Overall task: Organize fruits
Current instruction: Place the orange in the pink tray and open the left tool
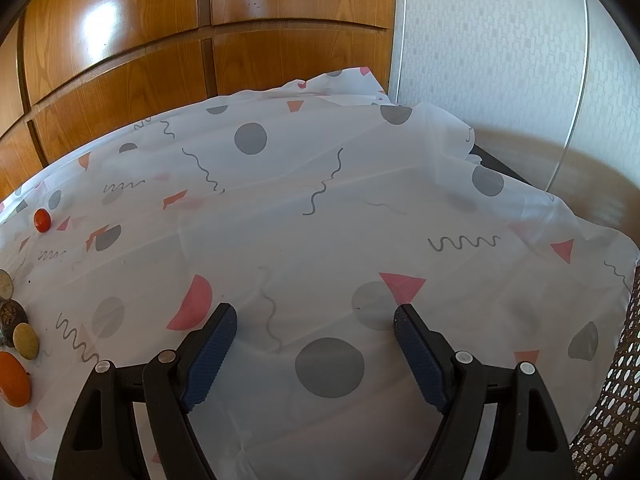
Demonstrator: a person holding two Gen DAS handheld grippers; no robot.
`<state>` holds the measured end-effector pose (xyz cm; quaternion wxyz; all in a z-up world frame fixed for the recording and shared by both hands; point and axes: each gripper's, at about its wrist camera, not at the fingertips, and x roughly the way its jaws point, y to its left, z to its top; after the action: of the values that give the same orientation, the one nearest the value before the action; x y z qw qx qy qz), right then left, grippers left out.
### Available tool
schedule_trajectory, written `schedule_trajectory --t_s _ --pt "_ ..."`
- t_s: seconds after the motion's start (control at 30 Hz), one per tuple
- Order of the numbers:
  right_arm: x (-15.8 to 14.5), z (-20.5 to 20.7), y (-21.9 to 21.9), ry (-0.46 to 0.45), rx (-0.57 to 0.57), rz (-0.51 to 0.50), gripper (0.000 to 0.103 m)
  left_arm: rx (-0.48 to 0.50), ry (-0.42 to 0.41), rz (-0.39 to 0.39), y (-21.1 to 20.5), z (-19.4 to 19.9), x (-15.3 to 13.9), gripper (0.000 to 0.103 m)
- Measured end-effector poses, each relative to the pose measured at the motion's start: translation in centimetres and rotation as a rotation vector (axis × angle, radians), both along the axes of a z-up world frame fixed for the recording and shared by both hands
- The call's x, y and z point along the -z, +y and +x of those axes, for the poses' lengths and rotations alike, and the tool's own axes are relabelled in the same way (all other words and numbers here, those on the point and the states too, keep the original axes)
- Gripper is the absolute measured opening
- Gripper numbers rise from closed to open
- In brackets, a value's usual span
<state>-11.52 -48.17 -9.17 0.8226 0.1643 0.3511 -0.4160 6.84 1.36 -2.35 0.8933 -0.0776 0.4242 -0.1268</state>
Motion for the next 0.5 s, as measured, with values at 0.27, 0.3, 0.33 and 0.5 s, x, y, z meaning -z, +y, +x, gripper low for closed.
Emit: schedule_trajectory --t_s 0.27,0.3,0.33,0.5 --pt "0.0 0.0 0.0 0.005 -0.001 -0.003 0.082 -0.125 0.027 0.026 2.9 0.6 2.4 0.041" --pt "0.0 0.0 0.0 0.006 -0.001 -0.004 0.082 -0.129 0.025 0.029 2.9 0.5 2.4 0.041" --pt "0.0 0.0 0.0 0.007 -0.001 -0.004 0.082 -0.133 0.022 0.032 2.9 0.5 2.6 0.041" --pt "0.0 0.0 0.0 0.011 -0.002 -0.007 0.082 -0.148 0.03 0.039 3.1 0.7 3.0 0.041"
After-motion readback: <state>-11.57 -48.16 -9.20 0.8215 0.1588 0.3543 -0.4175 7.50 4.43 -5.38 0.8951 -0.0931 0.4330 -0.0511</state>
